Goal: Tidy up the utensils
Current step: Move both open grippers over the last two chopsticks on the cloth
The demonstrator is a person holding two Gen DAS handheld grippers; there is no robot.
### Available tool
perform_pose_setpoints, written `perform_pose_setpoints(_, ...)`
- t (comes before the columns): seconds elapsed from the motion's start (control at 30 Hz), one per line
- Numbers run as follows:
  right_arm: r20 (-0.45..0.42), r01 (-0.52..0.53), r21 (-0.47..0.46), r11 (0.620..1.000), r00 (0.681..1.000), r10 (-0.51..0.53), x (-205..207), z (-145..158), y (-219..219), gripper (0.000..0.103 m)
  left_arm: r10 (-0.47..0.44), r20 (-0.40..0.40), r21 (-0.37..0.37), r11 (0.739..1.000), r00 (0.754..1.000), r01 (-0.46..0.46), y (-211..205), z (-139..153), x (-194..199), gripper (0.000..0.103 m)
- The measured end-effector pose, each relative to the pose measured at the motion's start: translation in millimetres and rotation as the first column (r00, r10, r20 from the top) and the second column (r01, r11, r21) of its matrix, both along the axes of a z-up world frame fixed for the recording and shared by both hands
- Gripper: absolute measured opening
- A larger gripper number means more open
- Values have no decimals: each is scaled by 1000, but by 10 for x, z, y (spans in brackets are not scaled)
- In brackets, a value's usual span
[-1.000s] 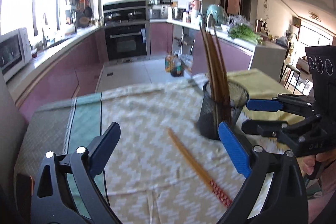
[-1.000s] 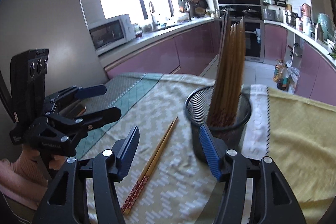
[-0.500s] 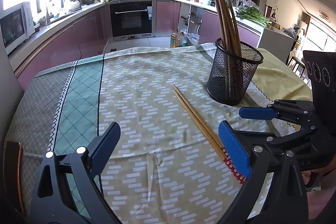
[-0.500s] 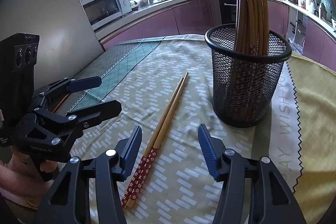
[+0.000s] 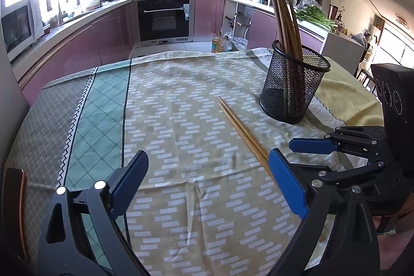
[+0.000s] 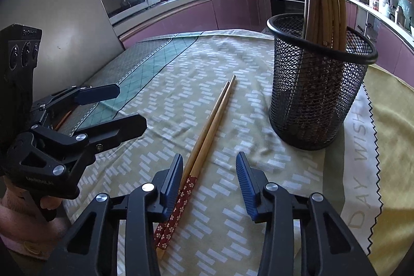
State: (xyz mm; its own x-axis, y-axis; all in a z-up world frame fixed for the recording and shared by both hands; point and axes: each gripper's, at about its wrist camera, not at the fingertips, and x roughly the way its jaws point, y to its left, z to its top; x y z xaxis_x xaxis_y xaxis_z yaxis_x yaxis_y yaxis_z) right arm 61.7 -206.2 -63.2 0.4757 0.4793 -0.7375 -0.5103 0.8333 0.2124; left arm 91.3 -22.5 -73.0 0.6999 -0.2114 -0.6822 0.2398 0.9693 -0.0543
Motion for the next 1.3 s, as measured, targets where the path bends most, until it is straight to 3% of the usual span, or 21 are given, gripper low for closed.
perform_pose_setpoints(0.47, -31, 42, -17, 999, 999, -43, 20, -35, -93, 28, -30, -37, -11, 999, 999, 30, -41, -78, 54, 87)
perform_pose_setpoints(0.73, -47, 44, -18, 999, 998, -45, 42, -19, -198, 28, -101, -96, 2, 995, 990, 102, -281, -164, 155, 80)
perform_pose_setpoints(1.0, -53, 41, -24, 999, 998, -42, 82, -31, -243, 28, -133, -168, 19, 990, 977, 138, -464, -297, 273, 65)
perform_pose_setpoints(1.13, -52, 31, -30, 999, 998, -32, 93, -33, -222, 28, -136, -176, 39, 989, 975, 145, -489, -347, 287, 63)
perform_pose_setpoints(1.3, -51, 19, -42, 999, 998, -22, 124, -26, -170, 28, -153, -183, 35, 986, 971, 161, -472, -336, 284, 49)
